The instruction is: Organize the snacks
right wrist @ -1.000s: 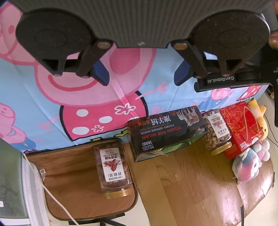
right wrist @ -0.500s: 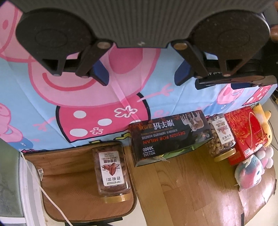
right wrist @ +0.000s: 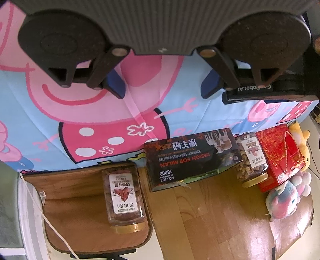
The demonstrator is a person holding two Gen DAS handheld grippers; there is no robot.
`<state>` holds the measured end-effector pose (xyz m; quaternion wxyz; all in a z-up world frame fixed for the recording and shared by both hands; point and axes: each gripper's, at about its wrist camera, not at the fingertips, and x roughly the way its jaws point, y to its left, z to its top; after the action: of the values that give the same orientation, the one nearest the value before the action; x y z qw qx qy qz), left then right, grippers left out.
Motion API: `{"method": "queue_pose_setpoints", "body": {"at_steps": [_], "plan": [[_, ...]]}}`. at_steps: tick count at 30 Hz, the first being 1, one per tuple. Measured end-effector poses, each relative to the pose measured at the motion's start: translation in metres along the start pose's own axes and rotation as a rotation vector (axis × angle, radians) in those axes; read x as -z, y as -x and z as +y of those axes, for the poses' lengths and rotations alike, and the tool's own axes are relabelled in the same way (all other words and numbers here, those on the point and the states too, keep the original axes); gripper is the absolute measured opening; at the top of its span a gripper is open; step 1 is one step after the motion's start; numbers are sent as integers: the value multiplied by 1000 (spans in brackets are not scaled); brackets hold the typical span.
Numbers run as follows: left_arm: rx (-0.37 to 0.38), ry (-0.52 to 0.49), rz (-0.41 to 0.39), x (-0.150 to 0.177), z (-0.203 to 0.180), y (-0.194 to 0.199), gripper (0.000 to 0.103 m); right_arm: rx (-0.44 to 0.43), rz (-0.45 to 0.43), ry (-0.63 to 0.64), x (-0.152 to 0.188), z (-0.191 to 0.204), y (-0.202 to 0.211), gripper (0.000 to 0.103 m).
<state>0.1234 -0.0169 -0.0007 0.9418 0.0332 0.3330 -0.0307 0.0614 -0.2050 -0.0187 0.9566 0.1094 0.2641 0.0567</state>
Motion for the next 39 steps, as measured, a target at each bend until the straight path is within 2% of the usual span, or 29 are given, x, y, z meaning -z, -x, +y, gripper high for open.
{"method": "queue_pose_setpoints", "body": {"at_steps": [19,39], "plan": [[-5,-23,-48,4,-4,8,103,-17,-54,7,4,0,7,85],[-16,-16,-47,4,-3,8,103,-18,-59,8,5,1,7,85]]}}
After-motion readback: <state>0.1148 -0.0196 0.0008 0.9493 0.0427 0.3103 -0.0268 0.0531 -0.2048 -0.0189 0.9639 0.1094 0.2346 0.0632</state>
